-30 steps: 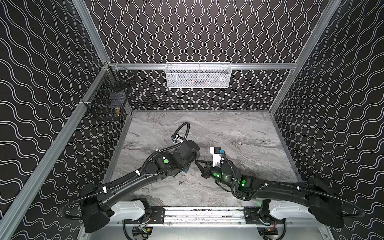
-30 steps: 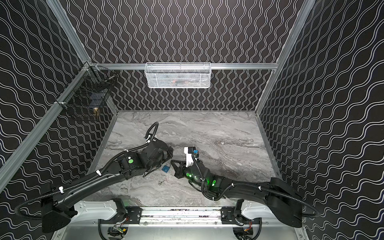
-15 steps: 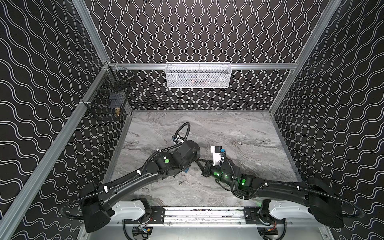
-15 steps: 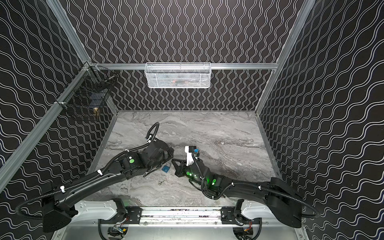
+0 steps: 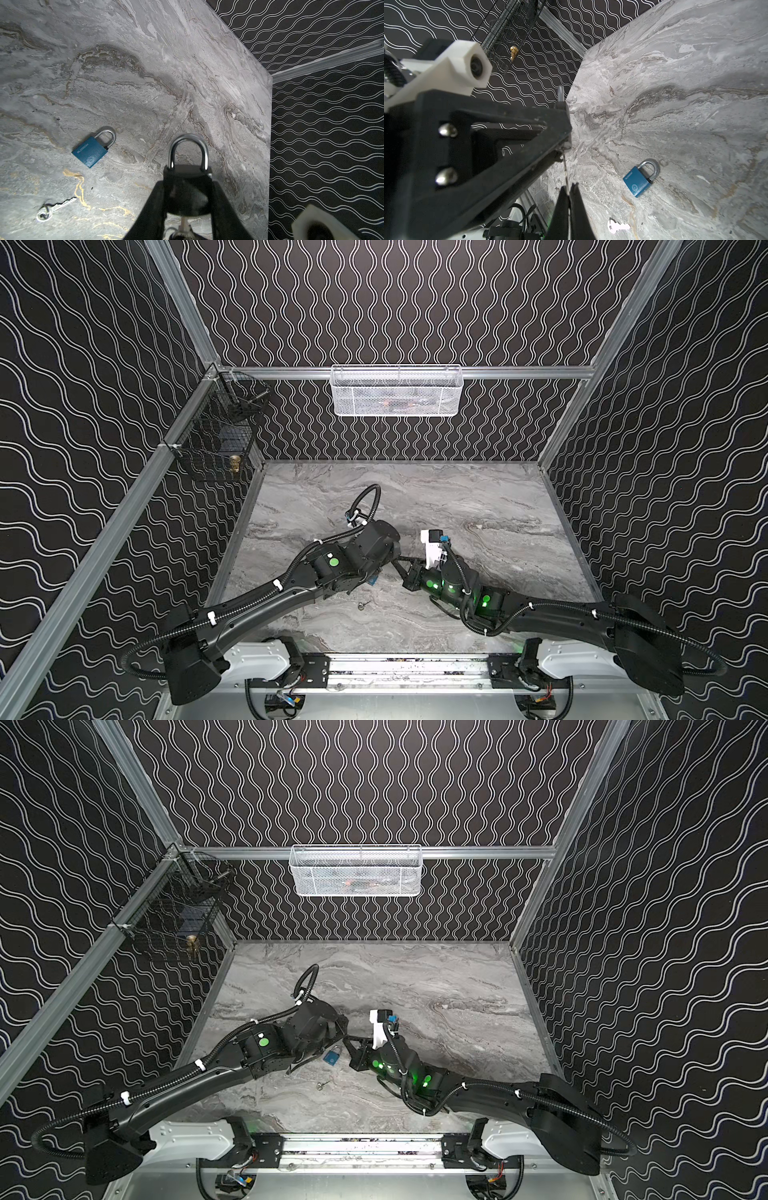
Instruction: Unlock with the key
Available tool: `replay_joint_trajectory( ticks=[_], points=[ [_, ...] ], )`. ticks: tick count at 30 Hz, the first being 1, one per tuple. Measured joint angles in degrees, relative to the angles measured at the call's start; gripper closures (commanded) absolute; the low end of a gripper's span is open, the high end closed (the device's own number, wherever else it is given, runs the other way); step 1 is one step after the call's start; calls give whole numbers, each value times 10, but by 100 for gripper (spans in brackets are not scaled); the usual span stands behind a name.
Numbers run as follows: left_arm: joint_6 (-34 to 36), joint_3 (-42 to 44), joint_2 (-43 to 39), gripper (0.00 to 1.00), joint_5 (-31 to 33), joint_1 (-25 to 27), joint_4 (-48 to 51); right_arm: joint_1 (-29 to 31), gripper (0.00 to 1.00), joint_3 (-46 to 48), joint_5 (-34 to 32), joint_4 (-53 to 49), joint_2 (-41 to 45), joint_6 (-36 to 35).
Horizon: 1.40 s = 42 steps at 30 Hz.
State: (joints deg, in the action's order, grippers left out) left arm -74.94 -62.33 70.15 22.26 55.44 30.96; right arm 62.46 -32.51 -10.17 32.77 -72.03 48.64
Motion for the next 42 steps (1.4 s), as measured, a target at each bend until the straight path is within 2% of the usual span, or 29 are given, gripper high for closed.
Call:
replay_joint_trajectory(
  ticks=[19, 27, 42],
  points=[
    [17, -1, -3, 100, 2, 0, -1, -30, 100, -35, 63, -56, 6, 7],
    [18, -2, 0, 100, -27, 1, -8, -45, 100, -47, 77, -75, 5, 4],
    [18, 11, -38, 100, -21, 3, -17, -61, 100, -87, 131, -102, -4, 2]
  ],
)
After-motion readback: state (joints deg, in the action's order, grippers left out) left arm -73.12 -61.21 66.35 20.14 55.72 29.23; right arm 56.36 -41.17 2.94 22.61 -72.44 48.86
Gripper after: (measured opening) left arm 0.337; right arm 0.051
